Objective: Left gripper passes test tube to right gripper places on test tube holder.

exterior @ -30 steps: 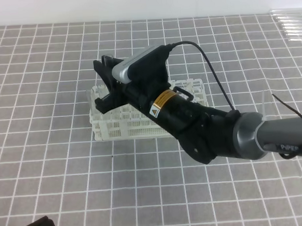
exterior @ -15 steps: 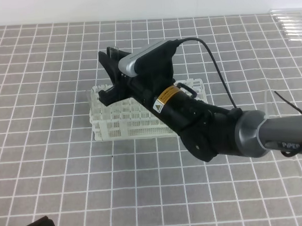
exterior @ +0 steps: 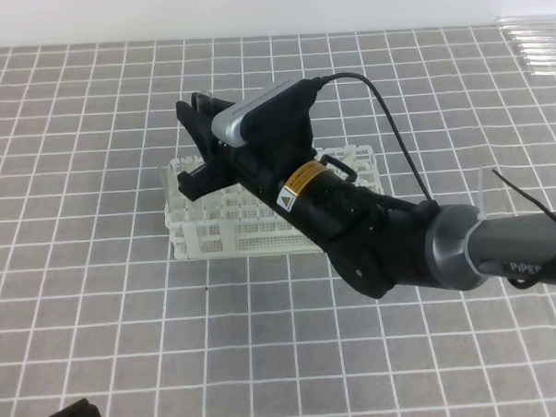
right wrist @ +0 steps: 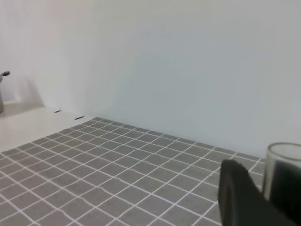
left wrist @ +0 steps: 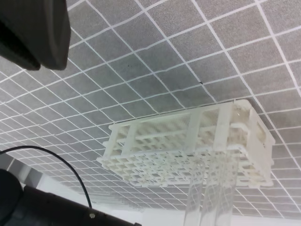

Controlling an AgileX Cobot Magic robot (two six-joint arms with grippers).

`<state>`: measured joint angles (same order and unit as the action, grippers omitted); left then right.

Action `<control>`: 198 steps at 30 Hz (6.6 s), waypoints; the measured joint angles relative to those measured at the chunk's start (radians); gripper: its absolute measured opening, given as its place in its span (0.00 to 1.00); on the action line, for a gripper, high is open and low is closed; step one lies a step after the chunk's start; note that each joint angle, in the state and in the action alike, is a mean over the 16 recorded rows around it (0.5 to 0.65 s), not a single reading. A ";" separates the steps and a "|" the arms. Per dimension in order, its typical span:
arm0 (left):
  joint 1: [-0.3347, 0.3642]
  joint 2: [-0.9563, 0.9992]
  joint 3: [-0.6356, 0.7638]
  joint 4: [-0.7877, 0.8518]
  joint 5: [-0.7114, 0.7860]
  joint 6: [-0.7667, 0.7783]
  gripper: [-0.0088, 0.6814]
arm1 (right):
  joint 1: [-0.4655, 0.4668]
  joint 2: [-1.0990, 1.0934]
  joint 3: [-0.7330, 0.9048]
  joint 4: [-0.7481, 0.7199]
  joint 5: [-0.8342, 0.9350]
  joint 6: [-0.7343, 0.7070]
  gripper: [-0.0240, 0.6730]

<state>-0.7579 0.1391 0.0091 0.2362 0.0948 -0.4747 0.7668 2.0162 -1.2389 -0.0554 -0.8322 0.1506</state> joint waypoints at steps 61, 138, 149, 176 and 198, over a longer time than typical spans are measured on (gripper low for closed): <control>0.000 -0.002 -0.002 0.000 0.003 0.000 0.01 | 0.000 -0.437 0.144 -0.063 0.486 0.000 0.27; 0.000 -0.002 -0.005 0.002 0.008 -0.001 0.01 | -0.713 -2.033 1.241 0.225 1.141 -0.268 0.02; 0.000 -0.002 -0.006 0.002 0.010 -0.001 0.01 | -0.710 -2.033 1.241 0.205 1.156 -0.214 0.02; 0.105 -0.002 -0.002 0.064 -0.003 0.018 0.01 | -0.710 -2.033 1.241 0.200 1.155 -0.214 0.02; 0.684 -0.141 0.002 -0.019 -0.015 0.156 0.01 | -0.710 -2.033 1.241 0.200 1.153 -0.214 0.02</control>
<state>-0.0742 -0.0017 0.0108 0.2173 0.0800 -0.3183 0.0570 -0.0164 0.0020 0.1447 0.3212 -0.0637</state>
